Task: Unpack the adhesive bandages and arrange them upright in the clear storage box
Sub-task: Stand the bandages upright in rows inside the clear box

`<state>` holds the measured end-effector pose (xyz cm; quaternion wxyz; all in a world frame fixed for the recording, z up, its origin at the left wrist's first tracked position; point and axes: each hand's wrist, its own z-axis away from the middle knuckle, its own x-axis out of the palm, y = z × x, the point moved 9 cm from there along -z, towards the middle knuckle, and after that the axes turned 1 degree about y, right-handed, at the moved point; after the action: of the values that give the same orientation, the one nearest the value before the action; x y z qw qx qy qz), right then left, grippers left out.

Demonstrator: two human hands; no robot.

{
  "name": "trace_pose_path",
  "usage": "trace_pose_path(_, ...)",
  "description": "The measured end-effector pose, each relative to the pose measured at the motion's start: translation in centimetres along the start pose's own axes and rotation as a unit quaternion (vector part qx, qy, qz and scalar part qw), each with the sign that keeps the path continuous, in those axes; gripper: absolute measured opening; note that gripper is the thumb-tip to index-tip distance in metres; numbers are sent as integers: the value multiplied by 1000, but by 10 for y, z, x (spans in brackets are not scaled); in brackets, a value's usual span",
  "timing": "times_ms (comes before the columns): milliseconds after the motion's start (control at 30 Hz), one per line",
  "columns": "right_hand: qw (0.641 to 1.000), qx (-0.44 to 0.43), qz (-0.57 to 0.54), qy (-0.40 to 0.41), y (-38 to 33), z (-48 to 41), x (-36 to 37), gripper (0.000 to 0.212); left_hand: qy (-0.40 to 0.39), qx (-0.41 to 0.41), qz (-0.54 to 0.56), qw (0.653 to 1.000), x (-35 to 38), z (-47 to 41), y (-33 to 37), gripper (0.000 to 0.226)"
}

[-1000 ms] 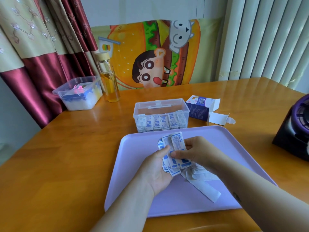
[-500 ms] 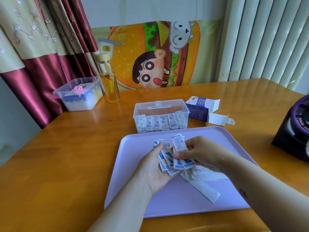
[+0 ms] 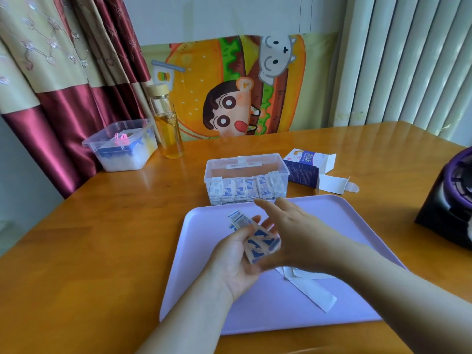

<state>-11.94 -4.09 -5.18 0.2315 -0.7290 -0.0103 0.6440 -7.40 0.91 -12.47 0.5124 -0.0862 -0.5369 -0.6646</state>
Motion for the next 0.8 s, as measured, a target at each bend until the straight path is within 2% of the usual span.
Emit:
trace_pose_path(133, 994, -78, 44, -62, -16, 9, 10, 123, -30, -20, -43, 998, 2, 5, 3, 20)
trace_pose_path(233, 994, -89, 37, -51, -18, 2, 12, 126, -70, -30, -114, 991, 14, 12, 1, 23)
trace_pose_path(367, 994, -93, 22, -48, -16, -5, 10, 127, -96, -2, -192, 977, 18, 15, 2, 20)
trace_pose_path(467, 993, -107, 23, -36, -19, -4, 9, 120, -91, 9, -236, 968, 18, 17, 3, 15)
trace_pose_path(600, 994, -102, 3, -49, -19, -1, 5, 111, -71, 8, -225, 972, 12, 13, 6, 7)
trace_pose_path(800, 974, -38, -205, -84, -8, -10, -14, 62, -130, -68, -160, 976, 22, 25, 1, 12)
